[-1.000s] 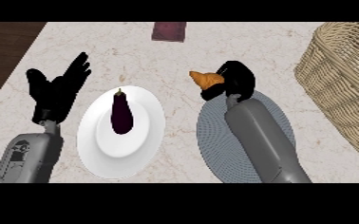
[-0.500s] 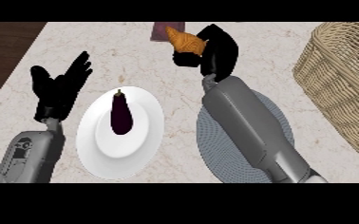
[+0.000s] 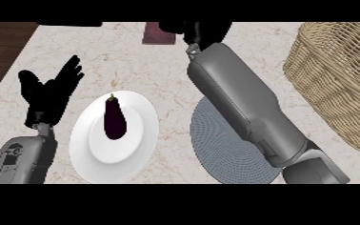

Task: Pick the croissant from the placemat and place it in the basket

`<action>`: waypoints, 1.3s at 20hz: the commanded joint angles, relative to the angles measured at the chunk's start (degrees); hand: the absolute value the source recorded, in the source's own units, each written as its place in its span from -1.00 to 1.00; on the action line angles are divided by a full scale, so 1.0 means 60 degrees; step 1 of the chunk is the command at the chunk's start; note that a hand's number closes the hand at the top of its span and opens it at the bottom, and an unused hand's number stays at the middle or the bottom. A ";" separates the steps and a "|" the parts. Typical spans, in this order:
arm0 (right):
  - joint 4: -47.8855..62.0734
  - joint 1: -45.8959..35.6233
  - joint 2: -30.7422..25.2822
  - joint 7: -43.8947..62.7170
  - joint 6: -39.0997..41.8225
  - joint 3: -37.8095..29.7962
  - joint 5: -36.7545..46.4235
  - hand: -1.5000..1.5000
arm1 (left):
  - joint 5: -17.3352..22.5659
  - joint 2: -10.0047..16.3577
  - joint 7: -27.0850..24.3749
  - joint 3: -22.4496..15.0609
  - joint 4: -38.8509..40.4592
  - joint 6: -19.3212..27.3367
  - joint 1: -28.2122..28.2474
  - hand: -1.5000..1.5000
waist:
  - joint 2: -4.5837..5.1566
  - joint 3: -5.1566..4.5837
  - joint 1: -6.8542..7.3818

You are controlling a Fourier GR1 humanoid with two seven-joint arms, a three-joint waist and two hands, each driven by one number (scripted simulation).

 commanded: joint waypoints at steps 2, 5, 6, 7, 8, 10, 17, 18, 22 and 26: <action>0.0589 -0.1269 -0.0054 0.1951 0.0475 -0.0710 0.0923 1.00 | 0.0002 0.0025 -0.0239 0.0229 0.0250 0.0078 0.0075 0.00 | -0.0008 0.0001 -0.0306; 0.0945 -0.1831 -0.0391 0.1877 0.0573 -0.1382 0.0946 1.00 | 0.0129 0.0174 -0.0115 0.0304 0.0033 -0.0111 0.0240 0.00 | 0.0002 0.0005 -0.0251; 0.1220 -0.1875 -0.0684 0.1659 0.0334 -0.1525 0.1105 1.00 | 0.0084 0.0071 -0.0169 0.0271 -0.0023 0.0010 0.0063 0.00 | 0.0026 0.0006 -0.0245; 0.1482 -0.1984 -0.0590 0.1907 0.0463 -0.1621 0.1255 1.00 | -0.0034 -0.0002 -0.0169 0.0091 -0.0366 0.0027 0.0405 0.00 | 0.0009 0.0007 -0.0183; 0.1380 -0.2027 -0.0781 0.1710 0.0588 -0.1699 0.1296 1.00 | -0.0121 0.0113 -0.0066 0.0151 -0.0231 0.0079 0.0310 0.00 | 0.0002 0.0010 -0.0262; 0.1730 -0.1978 -0.1124 0.1454 0.0248 -0.2004 0.1428 1.00 | 0.0029 0.0021 0.0029 0.0162 -0.0243 -0.0005 0.0380 0.00 | 0.0031 0.0009 -0.0233; 0.2435 -0.2165 -0.2134 0.1566 0.1033 -0.2539 0.2008 1.00 | -0.0011 0.0011 -0.0413 0.0366 -0.0012 0.0061 0.0523 0.00 | 0.0003 0.0004 -0.0377; 0.2829 -0.2340 -0.2409 0.1365 0.1076 -0.2660 0.2078 1.00 | 0.0247 0.0198 -0.0112 0.0412 -0.0186 -0.0267 0.0340 0.00 | 0.0039 0.0006 -0.0263; 0.2811 -0.2100 -0.2885 0.1368 0.1075 -0.2963 0.2255 1.00 | 0.0178 0.0293 -0.0067 0.0406 -0.0326 -0.0329 0.0561 0.00 | 0.0004 0.0011 -0.0301; 0.2061 -0.1285 -0.3028 0.1059 0.1366 -0.3180 0.2122 1.00 | -0.0092 -0.0027 -0.0348 0.0316 -0.0048 0.0029 0.0497 0.00 | -0.0041 0.0013 -0.0487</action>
